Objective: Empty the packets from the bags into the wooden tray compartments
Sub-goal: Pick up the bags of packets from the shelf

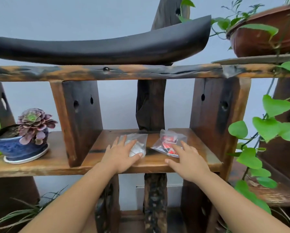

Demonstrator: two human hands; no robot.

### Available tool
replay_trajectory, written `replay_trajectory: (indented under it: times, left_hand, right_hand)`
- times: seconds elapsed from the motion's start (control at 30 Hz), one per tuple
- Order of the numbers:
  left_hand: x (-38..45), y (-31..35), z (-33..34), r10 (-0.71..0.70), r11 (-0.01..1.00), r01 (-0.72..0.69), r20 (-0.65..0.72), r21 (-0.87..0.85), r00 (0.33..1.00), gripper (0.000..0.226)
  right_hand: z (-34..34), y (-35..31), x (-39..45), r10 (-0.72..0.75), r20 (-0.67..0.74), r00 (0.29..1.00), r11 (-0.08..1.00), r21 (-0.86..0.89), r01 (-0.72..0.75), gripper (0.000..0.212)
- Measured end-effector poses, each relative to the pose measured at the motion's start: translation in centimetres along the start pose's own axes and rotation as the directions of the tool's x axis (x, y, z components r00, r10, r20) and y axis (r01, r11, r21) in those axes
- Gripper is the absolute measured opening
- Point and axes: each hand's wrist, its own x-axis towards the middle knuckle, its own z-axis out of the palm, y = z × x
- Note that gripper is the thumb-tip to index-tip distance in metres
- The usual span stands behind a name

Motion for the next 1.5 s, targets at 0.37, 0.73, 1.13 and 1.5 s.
replay_trajectory:
  times: [0.37, 0.73, 1.13, 1.5]
  left_hand:
    - [4.7, 0.3, 2.1, 0.028, 0.999, -0.027, 0.059, -0.023, 0.998, 0.071]
    - [4.7, -0.3, 2.2, -0.026, 0.980, 0.024, -0.003, -0.197, 1.000, 0.052]
    - [5.2, -1.6, 1.5, -0.463, 0.700, 0.316, -0.070, -0.641, 0.884, 0.062]
    - [4.6, -2.2, 1.1, -0.357, 0.659, 0.239, -0.017, -0.713, 0.934, 0.056]
  right_hand:
    - [1.5, 0.7, 7.7, 0.276, -0.009, 0.961, 0.919, 0.294, -0.262, 0.070]
    - [1.6, -1.3, 10.0, 0.193, -0.038, 0.980, 0.903, 0.397, -0.162, 0.076]
    - [1.8, -10.9, 10.6, 0.051, -0.107, 0.993, 0.501, 0.863, 0.067, 0.064]
    - [4.9, -11.9, 10.2, 0.128, 0.017, 0.992, 0.898, 0.422, -0.123, 0.055]
